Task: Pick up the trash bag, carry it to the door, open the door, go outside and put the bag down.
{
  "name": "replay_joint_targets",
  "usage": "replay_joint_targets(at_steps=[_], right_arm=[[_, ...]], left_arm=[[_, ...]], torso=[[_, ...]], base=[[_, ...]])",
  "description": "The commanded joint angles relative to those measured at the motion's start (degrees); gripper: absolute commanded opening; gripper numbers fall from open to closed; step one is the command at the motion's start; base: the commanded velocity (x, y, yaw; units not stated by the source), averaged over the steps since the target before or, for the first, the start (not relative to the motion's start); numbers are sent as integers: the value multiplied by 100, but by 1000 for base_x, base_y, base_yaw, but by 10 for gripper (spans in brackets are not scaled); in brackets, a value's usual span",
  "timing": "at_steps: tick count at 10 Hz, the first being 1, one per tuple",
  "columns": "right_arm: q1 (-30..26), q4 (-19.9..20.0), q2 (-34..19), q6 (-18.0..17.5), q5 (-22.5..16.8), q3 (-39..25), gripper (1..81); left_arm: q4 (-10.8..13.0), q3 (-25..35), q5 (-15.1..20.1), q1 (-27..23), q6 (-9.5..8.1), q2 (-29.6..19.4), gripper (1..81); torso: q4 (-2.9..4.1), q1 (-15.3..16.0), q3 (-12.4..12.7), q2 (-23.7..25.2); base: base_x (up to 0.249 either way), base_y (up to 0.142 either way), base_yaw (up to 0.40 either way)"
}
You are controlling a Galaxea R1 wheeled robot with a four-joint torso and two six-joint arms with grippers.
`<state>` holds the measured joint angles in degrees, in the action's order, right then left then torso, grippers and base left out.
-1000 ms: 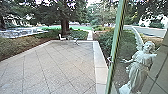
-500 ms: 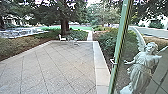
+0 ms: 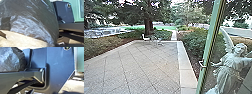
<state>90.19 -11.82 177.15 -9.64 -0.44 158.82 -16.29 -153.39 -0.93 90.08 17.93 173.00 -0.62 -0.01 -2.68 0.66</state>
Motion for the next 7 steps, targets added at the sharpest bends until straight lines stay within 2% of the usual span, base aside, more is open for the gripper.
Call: replay_joint_targets(at_steps=[1, 7], right_arm=[[-224, 5, 33, 6, -316, -19, 811], [-242, -4, 33, 6, -316, -36, 811]], left_arm=[[29, 37, 383, -205, 17, -10, 10], [29, 37, 391, -205, 17, -10, 10]], torso=[[0, 1, 0, 0], [0, 3, 0, 0]], base=[[142, 0, 0], [142, 0, 0]])
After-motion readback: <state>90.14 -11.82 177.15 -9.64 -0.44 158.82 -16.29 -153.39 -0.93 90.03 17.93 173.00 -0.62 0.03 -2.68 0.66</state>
